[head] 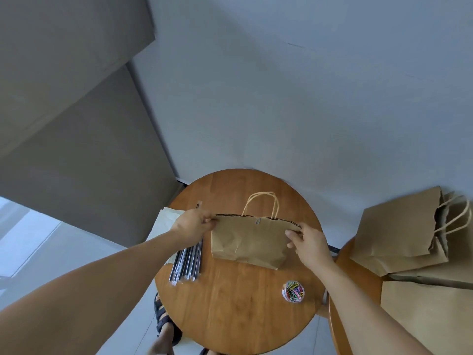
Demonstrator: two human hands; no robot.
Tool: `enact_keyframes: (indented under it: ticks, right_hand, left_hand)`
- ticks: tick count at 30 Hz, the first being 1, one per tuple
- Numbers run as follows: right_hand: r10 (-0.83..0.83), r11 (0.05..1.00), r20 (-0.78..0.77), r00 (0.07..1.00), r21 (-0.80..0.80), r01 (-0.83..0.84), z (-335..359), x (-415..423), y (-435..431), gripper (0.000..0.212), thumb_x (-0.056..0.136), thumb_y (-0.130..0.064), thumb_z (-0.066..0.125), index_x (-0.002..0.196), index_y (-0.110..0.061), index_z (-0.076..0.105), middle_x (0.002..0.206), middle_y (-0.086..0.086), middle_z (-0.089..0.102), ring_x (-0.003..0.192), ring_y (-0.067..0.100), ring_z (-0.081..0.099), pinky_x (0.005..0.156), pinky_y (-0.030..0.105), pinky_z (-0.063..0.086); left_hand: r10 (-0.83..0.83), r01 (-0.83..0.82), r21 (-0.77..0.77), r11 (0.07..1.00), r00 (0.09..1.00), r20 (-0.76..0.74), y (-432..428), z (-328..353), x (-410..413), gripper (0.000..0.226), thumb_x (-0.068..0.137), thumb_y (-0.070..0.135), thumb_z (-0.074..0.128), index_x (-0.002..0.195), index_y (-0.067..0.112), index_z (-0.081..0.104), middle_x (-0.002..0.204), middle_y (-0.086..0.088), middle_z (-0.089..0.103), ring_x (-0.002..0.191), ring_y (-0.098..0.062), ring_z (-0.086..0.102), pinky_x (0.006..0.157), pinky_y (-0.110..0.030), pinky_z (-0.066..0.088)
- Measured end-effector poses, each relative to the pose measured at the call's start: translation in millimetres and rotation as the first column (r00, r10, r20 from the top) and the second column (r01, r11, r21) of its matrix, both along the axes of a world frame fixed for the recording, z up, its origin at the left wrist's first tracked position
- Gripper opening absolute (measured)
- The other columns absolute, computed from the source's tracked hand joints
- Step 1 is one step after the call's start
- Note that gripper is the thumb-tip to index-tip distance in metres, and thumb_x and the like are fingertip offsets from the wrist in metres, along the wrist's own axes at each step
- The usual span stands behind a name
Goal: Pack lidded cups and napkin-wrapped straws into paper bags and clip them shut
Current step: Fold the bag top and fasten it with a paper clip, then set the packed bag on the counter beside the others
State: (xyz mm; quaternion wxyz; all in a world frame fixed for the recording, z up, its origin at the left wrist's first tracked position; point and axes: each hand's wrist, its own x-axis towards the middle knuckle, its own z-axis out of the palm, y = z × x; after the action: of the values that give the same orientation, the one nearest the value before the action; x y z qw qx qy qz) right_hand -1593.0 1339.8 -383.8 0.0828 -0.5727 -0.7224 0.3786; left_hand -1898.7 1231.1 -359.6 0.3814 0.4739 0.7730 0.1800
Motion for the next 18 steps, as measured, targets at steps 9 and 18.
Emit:
enact_keyframes:
  ticks: [9, 18]
  right_hand:
    - [-0.217, 0.961, -0.393, 0.894, 0.073, 0.265, 74.4, -39.7, -9.0, 0.011, 0.094, -0.053, 0.051, 0.088, -0.046, 0.059, 0.069, -0.009, 0.072, 0.056, 0.007, 0.066, 0.057, 0.031, 0.053]
    - [-0.165, 0.848, -0.642, 0.749, 0.296, 0.44, 222.6, -128.8, -37.1, 0.015, 0.097, -0.032, 0.059, 0.089, -0.02, 0.06, 0.05, 0.0, 0.056, 0.048, 0.004, 0.055, 0.06, 0.022, 0.044]
  left_hand:
    - [0.188, -0.258, 0.235, 0.937, 0.941, 0.282, -18.8, 83.2, -4.3, 0.015, 0.098, 0.017, 0.059, 0.105, 0.025, 0.069, 0.082, 0.01, 0.073, 0.07, 0.004, 0.065, 0.069, -0.011, 0.051]
    - [0.223, -0.409, 0.533, 0.741, 0.898, 0.379, -63.3, 212.2, -50.0, 0.015, 0.096, 0.028, 0.062, 0.082, 0.025, 0.068, 0.075, 0.004, 0.071, 0.063, -0.008, 0.061, 0.065, -0.029, 0.054]
